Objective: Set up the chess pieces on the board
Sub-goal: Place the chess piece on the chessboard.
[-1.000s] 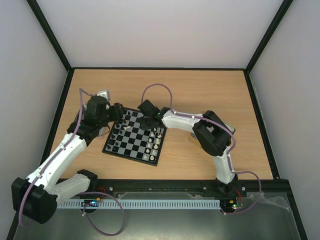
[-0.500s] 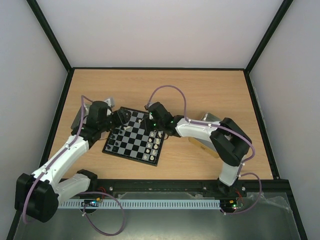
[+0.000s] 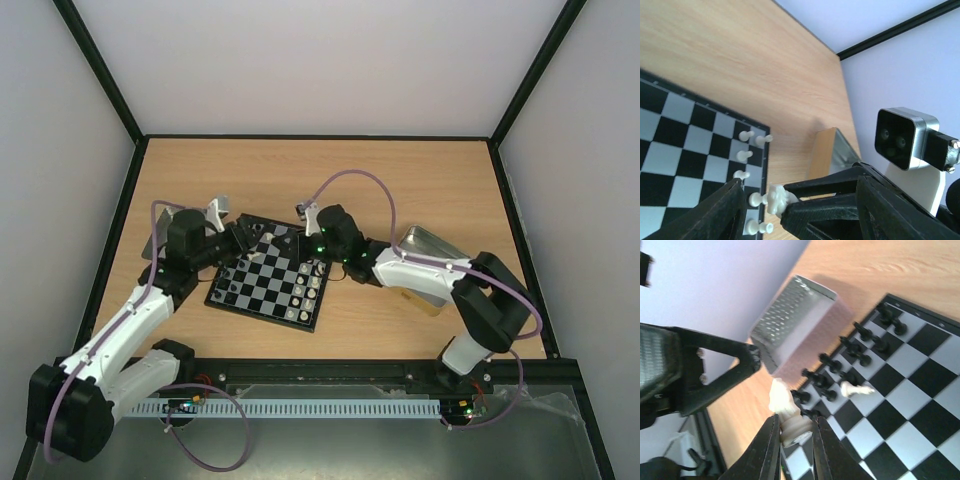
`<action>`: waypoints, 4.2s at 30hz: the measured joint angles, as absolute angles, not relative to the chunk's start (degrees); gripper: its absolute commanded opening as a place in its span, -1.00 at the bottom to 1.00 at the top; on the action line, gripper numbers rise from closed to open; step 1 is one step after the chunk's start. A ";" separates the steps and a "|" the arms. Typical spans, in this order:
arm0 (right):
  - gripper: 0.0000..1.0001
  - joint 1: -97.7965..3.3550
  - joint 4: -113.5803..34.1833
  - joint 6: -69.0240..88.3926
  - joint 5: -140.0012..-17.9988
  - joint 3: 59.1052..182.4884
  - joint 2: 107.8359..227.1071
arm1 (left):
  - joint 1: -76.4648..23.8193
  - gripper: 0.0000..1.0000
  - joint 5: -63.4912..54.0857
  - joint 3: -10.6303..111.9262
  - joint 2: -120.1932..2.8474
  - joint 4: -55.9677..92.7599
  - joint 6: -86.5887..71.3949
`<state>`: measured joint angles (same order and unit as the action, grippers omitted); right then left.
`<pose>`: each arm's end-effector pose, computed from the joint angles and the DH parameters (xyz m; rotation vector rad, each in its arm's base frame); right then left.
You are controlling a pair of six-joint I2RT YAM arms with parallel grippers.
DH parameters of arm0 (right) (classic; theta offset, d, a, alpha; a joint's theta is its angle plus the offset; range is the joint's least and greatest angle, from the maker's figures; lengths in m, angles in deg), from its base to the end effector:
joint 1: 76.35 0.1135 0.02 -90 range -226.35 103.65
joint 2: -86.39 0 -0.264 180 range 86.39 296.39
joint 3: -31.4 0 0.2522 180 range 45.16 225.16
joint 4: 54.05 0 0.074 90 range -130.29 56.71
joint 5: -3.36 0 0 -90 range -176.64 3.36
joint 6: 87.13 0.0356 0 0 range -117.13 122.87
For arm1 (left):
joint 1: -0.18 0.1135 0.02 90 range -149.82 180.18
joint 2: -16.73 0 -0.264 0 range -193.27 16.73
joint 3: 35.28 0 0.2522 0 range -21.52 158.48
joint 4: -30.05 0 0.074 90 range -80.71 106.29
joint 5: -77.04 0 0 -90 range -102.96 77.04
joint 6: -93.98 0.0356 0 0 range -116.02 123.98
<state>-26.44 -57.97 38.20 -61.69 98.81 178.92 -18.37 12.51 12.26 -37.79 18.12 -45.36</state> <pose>0.2198 0.2844 0.2317 -0.5971 2.0956 1.3496 0.2013 -0.0837 0.2634 -0.2235 2.0502 -1.1940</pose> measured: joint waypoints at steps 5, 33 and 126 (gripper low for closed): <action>-0.74 -26.44 -62.12 41.33 -59.72 96.43 174.03 | -18.17 0.06 14.48 12.26 -35.54 20.54 -45.23; -0.74 -26.46 -65.55 44.74 -57.80 95.09 168.26 | -17.89 -0.71 28.23 14.34 -35.49 24.04 -41.32; 0.12 -33.61 -31.87 61.44 -115.70 78.48 139.80 | -47.66 -0.55 -22.29 42.27 -89.74 11.32 -20.35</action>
